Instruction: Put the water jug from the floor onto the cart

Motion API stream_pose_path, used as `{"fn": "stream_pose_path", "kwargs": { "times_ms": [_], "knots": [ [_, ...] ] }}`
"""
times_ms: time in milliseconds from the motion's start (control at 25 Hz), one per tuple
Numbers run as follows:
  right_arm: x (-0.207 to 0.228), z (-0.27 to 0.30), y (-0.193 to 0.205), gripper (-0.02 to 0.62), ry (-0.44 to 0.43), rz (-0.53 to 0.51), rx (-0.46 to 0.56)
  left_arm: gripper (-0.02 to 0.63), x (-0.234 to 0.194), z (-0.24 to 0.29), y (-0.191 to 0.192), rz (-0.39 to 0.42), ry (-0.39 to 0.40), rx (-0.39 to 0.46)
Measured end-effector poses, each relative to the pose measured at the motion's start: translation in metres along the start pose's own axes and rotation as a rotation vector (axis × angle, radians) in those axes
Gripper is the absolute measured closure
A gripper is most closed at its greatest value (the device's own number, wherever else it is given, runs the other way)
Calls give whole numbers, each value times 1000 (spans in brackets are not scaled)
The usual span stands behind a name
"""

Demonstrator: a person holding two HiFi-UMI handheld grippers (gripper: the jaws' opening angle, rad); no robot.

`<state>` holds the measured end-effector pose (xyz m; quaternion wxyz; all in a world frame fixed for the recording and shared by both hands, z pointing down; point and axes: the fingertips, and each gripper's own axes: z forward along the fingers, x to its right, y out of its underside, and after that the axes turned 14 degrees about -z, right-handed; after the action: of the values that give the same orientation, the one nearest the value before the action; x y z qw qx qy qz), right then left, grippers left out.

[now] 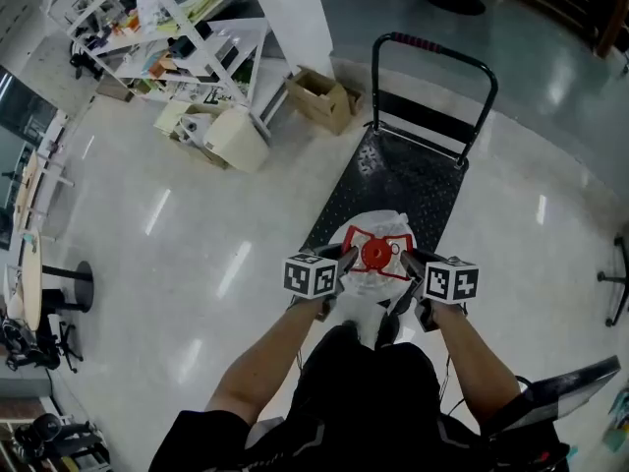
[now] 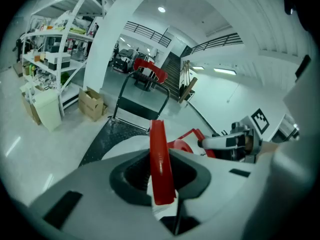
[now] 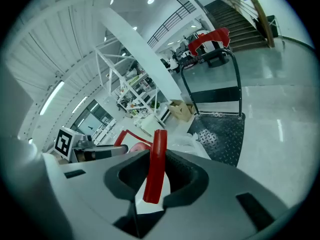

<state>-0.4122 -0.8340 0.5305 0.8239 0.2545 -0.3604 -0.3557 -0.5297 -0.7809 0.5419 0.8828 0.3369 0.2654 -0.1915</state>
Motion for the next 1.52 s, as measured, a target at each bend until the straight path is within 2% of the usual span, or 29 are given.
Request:
{"fn": "stream_pose_path", "kwargs": {
  "times_ms": [200, 360, 720, 1000, 1240, 1400, 1520],
  "knots": [
    [37, 48, 1, 503, 40, -5, -46, 541, -38, 49, -6, -32, -5, -34],
    [60, 80, 7, 503, 77, 30, -80, 541, -65, 84, -8, -30, 0, -94],
    [92, 130, 15, 503, 132, 104, -115, 541, -110, 130, -15, -61, 15, -173],
    [107, 142, 15, 503, 147, 166, -87, 541, -130, 143, -28, -90, 61, -159],
    [103, 143, 26, 503, 144, 158, -135, 531, -138, 137, -18, 25, 41, -177],
    [102, 137, 13, 502, 152, 81, -91, 492, -140, 126, -19, 67, 37, -141],
    [103, 135, 7, 502, 156, 57, -82, 488, -146, 117, -24, 96, 12, -126]
  ]
}}
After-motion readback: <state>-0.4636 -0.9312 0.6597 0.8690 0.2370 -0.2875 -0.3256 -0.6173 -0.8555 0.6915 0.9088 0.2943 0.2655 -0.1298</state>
